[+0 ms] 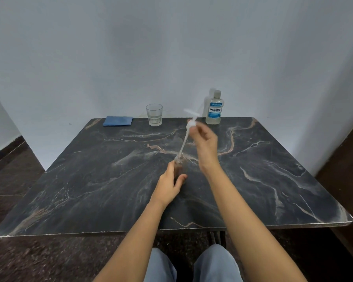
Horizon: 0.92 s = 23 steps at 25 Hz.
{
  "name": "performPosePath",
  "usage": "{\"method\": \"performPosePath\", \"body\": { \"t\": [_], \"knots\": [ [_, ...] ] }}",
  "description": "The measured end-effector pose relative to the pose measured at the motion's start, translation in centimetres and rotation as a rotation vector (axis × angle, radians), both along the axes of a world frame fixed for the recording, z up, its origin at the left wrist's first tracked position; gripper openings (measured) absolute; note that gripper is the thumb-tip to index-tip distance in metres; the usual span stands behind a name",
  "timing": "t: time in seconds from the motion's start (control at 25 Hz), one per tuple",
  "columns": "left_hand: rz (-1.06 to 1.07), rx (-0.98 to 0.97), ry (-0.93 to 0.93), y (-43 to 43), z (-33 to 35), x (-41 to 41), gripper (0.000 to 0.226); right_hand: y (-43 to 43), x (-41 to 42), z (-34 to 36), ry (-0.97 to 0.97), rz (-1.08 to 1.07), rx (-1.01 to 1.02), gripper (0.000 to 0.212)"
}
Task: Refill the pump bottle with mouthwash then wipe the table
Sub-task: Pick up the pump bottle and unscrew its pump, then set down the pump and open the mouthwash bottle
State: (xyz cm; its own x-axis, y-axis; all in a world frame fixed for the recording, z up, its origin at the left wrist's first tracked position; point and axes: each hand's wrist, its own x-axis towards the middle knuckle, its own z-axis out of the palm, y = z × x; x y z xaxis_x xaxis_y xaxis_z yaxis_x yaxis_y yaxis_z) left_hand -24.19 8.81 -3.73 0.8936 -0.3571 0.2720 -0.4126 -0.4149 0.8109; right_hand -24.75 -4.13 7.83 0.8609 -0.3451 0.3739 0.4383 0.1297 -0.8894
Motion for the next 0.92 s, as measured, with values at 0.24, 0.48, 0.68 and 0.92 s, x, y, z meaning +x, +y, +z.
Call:
{"method": "performPosePath", "body": {
  "t": [0.24,0.48,0.68,0.92],
  "knots": [
    [0.009,0.018,0.018,-0.1,-0.2,0.4,0.050,-4.8,0.9,2.6,0.187,-0.406,-0.332,0.028],
    [0.019,0.062,0.040,-0.3,-0.7,0.7,0.059,-5.5,-0.6,-5.8,0.829,-0.336,-0.950,0.025],
    [0.027,0.086,0.045,-0.3,-0.9,0.8,0.065,-4.7,-0.6,-7.7,0.852,-0.396,-1.043,0.047],
    [0.115,0.030,0.032,0.0,0.1,-0.7,0.095,-6.1,-0.4,-7.8,0.802,-0.293,-0.870,0.049]
  ]
}}
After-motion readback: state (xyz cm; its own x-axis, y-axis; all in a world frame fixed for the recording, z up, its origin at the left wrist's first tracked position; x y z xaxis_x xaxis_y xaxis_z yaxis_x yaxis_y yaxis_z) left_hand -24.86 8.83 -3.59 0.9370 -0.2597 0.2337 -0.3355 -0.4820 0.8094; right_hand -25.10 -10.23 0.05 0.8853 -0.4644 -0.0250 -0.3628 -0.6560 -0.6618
